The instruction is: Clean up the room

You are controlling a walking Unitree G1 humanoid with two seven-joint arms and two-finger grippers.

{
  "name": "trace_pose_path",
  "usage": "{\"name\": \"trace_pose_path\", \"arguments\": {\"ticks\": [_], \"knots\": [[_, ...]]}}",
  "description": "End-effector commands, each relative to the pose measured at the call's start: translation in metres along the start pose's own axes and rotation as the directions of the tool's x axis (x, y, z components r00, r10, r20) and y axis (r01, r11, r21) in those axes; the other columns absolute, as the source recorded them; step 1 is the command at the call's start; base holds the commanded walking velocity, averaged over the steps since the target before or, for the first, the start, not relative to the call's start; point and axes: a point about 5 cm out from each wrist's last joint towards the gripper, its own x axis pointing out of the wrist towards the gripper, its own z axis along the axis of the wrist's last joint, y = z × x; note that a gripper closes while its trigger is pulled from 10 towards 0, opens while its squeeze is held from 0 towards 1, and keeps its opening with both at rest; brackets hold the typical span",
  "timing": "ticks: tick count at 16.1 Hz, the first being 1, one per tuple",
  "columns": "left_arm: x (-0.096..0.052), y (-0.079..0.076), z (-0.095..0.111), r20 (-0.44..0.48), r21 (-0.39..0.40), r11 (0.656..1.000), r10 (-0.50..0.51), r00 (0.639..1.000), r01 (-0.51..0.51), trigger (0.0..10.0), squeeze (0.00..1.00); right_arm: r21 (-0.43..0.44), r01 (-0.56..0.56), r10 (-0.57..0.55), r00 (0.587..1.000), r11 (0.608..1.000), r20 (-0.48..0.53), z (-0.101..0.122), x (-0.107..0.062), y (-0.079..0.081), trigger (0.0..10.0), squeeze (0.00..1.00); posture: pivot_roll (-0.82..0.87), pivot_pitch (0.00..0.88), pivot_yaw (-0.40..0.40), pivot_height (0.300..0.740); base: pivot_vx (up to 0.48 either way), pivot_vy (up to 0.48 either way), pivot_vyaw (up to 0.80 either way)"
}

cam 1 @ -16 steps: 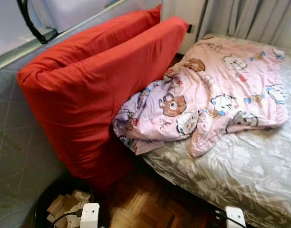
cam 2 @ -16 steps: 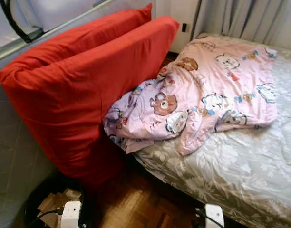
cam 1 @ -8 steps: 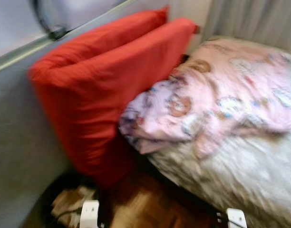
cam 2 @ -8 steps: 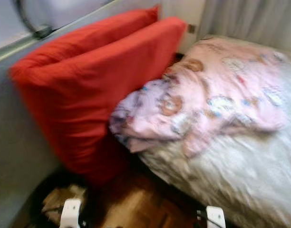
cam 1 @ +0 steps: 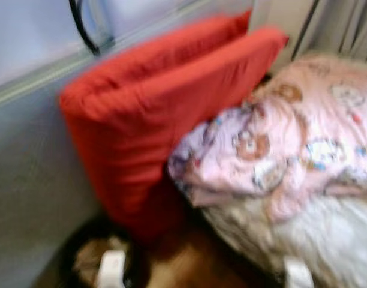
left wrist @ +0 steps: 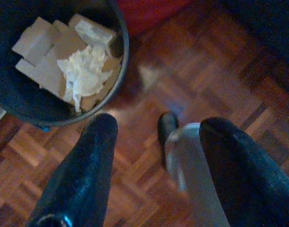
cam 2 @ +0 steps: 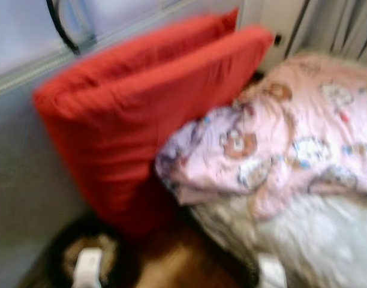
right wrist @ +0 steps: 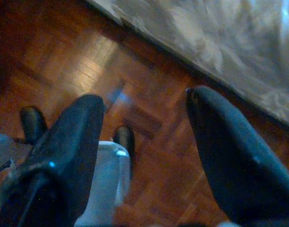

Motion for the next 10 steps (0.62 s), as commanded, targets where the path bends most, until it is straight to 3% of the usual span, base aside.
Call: {"name": "trace_pose_path", "arguments": {"ticks": [1,10], "knots": [[0.0007,-0.0037,0.0018,0.004,0.005,1.000,-0.014,1.000,0.014,10.0,0.00,0.011,0.025,-0.025,0.999,1.000,-0.035,-0.0125,-0.0043,-0.0092,10.0,0.00,0.02,0.092,0.024,0.740,0.281,0.000,0.00],[0.0011,-0.0059,0.0039,0.016,0.001,1.000,-0.017,1.000,0.017,10.0,0.00,0.024,0.035,-0.034,0.999,0.999,-0.025,-0.0121,-0.0045,-0.0098,10.0,0.00,0.02,0.099,0.022,0.740,0.277,0.000,0.00]]}}
